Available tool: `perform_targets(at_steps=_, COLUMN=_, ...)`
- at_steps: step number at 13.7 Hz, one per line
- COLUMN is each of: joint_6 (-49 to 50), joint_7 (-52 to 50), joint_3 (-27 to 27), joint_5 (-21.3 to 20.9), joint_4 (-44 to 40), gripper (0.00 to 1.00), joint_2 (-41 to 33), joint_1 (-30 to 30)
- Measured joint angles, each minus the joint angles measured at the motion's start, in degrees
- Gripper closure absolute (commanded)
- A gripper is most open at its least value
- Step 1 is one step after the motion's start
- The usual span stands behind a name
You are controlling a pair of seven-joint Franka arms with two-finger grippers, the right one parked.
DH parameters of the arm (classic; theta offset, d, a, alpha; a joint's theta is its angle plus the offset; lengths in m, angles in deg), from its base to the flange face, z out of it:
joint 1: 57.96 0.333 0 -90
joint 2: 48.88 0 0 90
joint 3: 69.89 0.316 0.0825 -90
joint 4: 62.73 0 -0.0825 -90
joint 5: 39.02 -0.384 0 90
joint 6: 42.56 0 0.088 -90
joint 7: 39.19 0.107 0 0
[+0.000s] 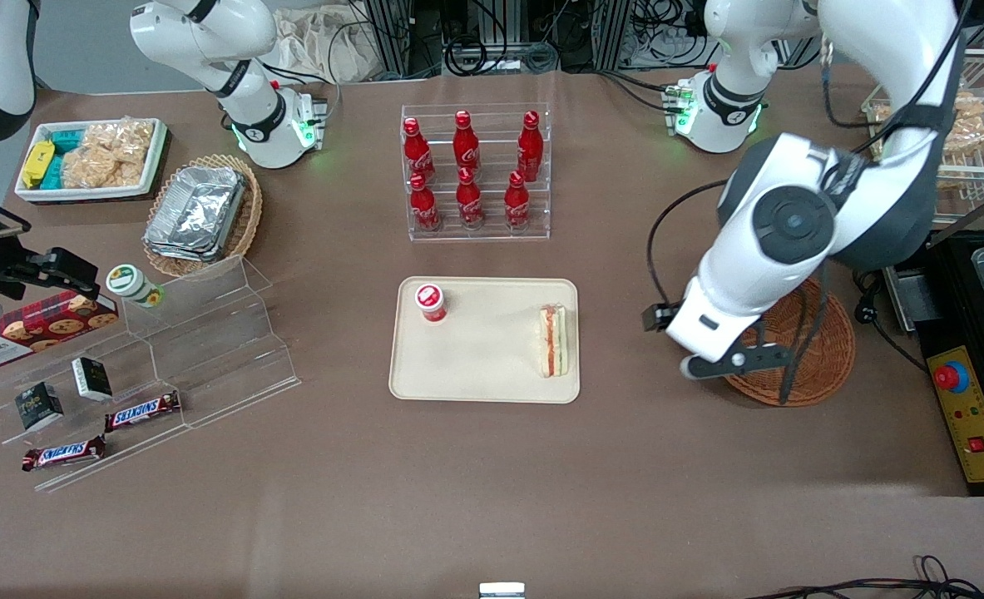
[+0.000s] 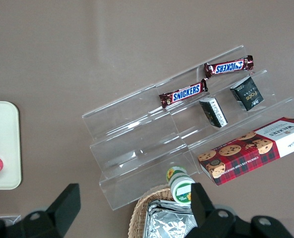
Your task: Place sandwich from basket to tray
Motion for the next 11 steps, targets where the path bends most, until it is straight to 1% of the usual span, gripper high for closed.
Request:
perform_targets(at_steps=4, joint_6=0.16, joint_7=18.79, joint_3=10.42, joint_5=3.57, joint_4=9.48, gripper=0.0, joint_2=-11.04, joint_1=-1.17)
perform_targets(at_steps=6, joint_6=1.48, joint_7=26.74, joint_3=15.97, joint_5=5.66, joint_4=12.3, gripper=0.0, joint_2=-15.0, joint_1=-2.42)
perform_targets(at_steps=8, joint_6=4.28, joint_7=33.2, joint_3=18.81, joint_5=6.16, joint_4=12.0, gripper=0.0, joint_2=-16.41, joint_1=-2.5)
perform_targets(at_steps=11, joint_6=8.38, joint_7=37.93, joint_3=20.87, joint_5=6.63, joint_4=7.76, gripper=0.0, joint_2=-15.84, joint_1=-2.29)
